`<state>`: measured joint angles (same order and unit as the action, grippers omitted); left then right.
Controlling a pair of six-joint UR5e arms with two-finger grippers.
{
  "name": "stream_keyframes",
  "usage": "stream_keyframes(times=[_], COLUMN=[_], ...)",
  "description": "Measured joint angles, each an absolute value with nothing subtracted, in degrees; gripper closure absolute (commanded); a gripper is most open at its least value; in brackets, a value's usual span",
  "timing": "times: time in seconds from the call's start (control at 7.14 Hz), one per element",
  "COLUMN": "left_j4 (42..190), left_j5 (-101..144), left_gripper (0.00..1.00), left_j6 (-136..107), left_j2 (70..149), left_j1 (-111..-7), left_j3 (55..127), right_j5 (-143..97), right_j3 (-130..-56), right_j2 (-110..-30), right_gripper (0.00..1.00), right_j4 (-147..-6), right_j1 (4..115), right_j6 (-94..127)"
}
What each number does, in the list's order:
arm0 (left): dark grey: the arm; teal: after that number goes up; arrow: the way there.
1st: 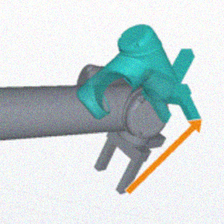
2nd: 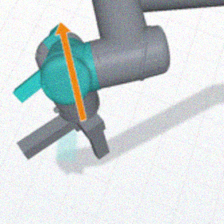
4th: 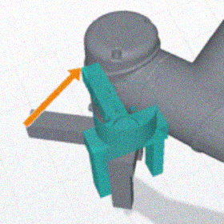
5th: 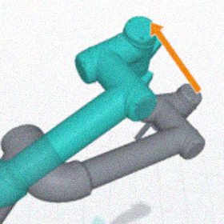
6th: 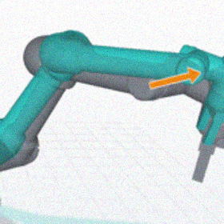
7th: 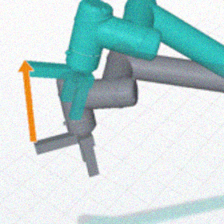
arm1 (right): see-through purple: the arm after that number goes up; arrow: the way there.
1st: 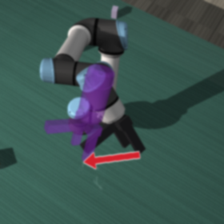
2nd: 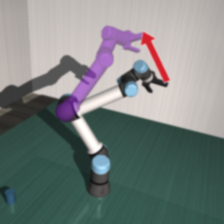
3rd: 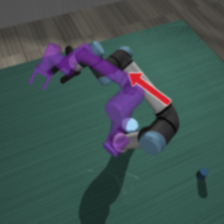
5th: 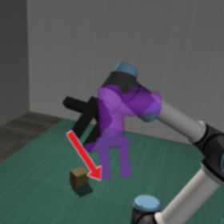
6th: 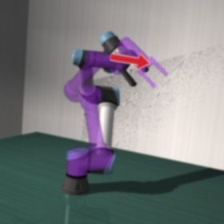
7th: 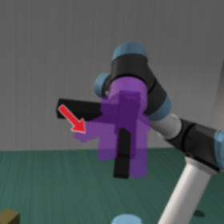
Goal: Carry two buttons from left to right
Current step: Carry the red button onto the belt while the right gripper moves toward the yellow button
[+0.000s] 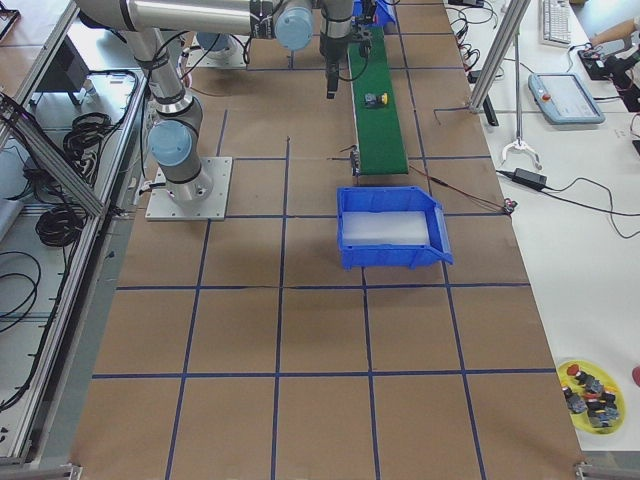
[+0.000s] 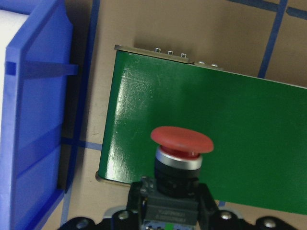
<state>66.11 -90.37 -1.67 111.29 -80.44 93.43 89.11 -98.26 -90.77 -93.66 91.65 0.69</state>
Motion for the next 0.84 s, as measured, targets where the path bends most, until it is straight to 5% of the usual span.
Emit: stream_keyframes(times=[0.14,0.28,0.42,0.84], left_j4=[61.9,59.76,58.94,59.31], left_j5=[-90.41,-90.43,-90.42,-90.51], left_gripper=[0.75,0.21,0.0,0.0], left_j6=[-1.72,-1.74,-1.75,-1.82], left_j2=[112.2,112.6,112.77,111.89], left_j1=[-80.76,-80.89,-80.91,-80.94], left_j3=[95.27,96.47,97.01,97.16], right_j5=[89.02,88.97,88.91,88.66], right_j3=[-97.98,-97.63,-97.57,-96.19], right_j2=[-88.99,-87.23,-85.28,-76.53], right_gripper=[0.0,0.0,0.0,0.0], right_j4=[-94.21,-97.01,-104.56,-119.46], right_j1=[91.67,91.67,91.73,92.12], right_j6=[0.71,0.83,1.08,1.92])
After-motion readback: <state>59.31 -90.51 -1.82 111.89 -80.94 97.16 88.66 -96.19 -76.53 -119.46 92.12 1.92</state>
